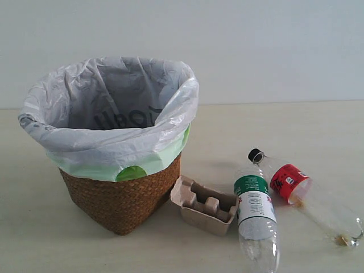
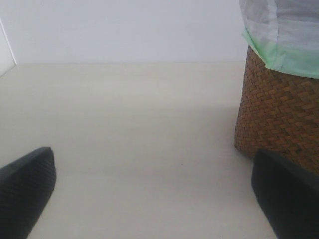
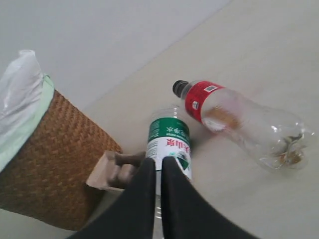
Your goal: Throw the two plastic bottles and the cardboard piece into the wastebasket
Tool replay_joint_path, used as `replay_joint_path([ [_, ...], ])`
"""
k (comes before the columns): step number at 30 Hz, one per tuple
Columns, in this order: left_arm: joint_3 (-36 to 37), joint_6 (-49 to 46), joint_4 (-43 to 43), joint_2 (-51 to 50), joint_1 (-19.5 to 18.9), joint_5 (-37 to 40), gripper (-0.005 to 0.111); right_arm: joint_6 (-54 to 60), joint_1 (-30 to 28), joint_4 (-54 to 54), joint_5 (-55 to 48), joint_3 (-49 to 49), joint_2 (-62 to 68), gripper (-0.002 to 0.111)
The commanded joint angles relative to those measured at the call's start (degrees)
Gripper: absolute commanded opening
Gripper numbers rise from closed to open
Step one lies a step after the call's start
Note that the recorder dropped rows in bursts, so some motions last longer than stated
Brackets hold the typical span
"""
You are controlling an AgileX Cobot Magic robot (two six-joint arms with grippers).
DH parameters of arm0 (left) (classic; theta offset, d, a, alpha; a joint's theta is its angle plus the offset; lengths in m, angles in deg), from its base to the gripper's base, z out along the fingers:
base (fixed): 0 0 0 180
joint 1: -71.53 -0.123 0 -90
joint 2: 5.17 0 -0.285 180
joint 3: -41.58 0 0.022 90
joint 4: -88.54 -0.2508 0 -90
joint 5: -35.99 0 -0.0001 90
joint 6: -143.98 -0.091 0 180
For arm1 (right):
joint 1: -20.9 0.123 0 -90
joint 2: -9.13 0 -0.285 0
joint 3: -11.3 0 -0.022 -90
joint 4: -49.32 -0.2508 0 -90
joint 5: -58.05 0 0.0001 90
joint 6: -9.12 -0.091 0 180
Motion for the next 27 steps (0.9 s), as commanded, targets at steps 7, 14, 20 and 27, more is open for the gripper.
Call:
replay_joint_path([
  [7, -0.21, 0.5, 0.12, 0.18, 0.41, -0.44, 0.108, -2.0, 0.07, -3.46, 7.14, -0.04, -0.3, 0.0],
  [14, -0.21, 0.5, 0.12, 0.18, 0.41, -0.44, 0.108, -9.45, 0.07, -7.94, 15.12, -0.04, -0.3, 0.0],
  [20, -0.21, 0.5, 0.12, 0.18, 0.41, -0.44, 0.108, -9.45, 0.07, -8.35, 11.64, -0.04, -0.3, 0.0],
  [27, -0.21, 0.5, 0.12, 0.18, 0.41, -0.44, 0.108, -2.09, 1.77, -8.12, 10.24, -1.0, -0.3, 0.0],
])
